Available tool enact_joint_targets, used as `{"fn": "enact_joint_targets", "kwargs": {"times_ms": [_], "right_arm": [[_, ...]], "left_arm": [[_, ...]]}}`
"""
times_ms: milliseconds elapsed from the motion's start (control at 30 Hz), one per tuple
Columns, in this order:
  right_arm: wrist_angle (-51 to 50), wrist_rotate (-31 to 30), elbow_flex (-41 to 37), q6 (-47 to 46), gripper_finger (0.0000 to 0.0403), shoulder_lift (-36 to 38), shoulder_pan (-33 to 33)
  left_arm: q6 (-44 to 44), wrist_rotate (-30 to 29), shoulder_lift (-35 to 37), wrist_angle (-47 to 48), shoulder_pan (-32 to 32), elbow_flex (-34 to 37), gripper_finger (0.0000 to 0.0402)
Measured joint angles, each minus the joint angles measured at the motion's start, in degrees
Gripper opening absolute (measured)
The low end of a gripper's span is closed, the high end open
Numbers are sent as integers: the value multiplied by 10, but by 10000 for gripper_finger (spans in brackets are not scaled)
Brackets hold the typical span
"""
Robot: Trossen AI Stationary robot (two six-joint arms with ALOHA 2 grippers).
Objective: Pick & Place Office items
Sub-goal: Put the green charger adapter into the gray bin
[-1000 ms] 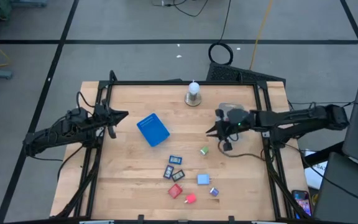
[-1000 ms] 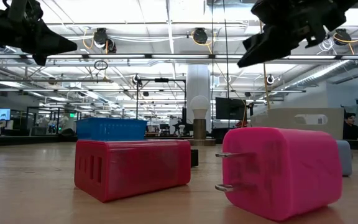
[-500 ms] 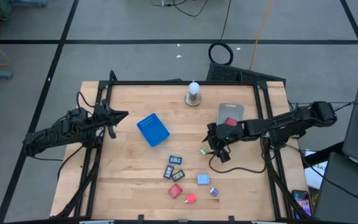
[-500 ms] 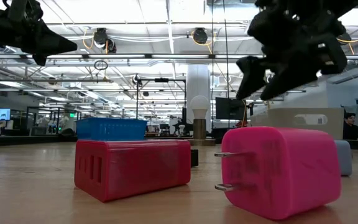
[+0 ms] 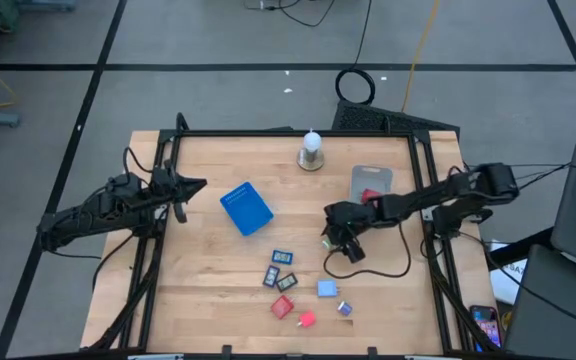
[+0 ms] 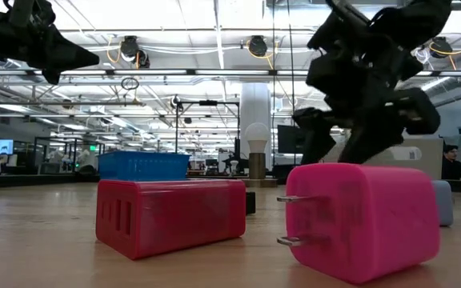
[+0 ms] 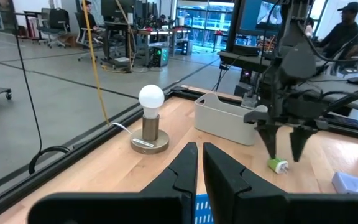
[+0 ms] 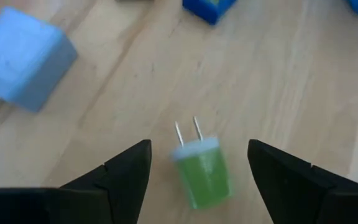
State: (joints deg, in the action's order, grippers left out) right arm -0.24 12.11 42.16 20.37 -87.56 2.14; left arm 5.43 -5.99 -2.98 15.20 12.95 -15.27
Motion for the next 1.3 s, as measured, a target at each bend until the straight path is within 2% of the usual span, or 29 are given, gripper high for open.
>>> {"fn": "enact_joint_targets", "kwargs": {"times_ms": [267, 433, 700, 933, 1300], "right_arm": [[2, 5, 0, 17, 258, -6, -3], [4, 59, 0, 18, 258, -6, -3], [3, -17, 0, 11, 246, -7, -6], [2, 17, 0, 11, 225, -27, -7], [14, 16, -1, 13, 185, -41, -6]], "left_arm": [[-2, 0, 0, 0, 0, 0, 26], [-2, 0, 0, 0, 0, 0, 26], [-1, 1, 0, 0, 0, 0, 26], [-1, 1, 0, 0, 0, 0, 26], [-1, 2, 0, 1, 0, 0, 26]]}}
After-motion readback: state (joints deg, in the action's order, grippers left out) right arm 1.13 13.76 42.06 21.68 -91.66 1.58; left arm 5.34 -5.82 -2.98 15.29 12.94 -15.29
